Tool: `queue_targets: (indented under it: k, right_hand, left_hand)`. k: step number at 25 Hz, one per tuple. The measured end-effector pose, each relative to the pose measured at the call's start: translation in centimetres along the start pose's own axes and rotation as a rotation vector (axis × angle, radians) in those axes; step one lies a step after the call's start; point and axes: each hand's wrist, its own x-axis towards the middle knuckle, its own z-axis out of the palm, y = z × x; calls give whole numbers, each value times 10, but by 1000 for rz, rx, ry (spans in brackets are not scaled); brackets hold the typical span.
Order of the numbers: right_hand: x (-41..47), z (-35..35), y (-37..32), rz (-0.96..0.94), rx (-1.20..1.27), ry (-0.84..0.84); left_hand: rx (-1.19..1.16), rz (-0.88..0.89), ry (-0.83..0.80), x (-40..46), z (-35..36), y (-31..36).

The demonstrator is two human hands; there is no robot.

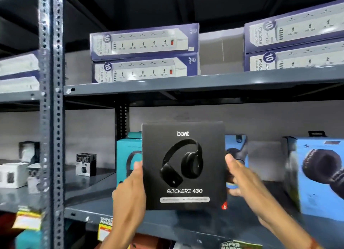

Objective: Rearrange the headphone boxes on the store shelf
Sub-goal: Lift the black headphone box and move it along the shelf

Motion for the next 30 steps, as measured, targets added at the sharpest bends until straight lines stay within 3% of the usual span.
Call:
queue_targets:
  k: [6, 16, 18, 22, 24, 26, 30]
  right_hand:
    - [0, 70, 24, 39, 69, -134]
    - [-1, 83, 41, 73, -83, -121]
    - [-6, 79, 32, 62, -67, -77]
    - [-15, 52, 1, -62, -85, 90]
    - [-19, 25, -21, -135, -111, 156]
    - [-23, -8, -42, -217, -108, 256]
    - [-38, -94, -55, -285, -138, 505]
  left_hand:
    - [55, -51, 3, 7, -39, -46]
    - [-38, -10, -157, -2, -52, -63]
    - [-28, 64, -86, -3, -55, -52]
    - [-44, 449, 5, -8, -39, 10]
    - [-129, 584, -55, -15, -12, 53]
    - [-253, 606, -174, -25, 26, 96]
    - [-519, 341, -590, -60, 110, 161]
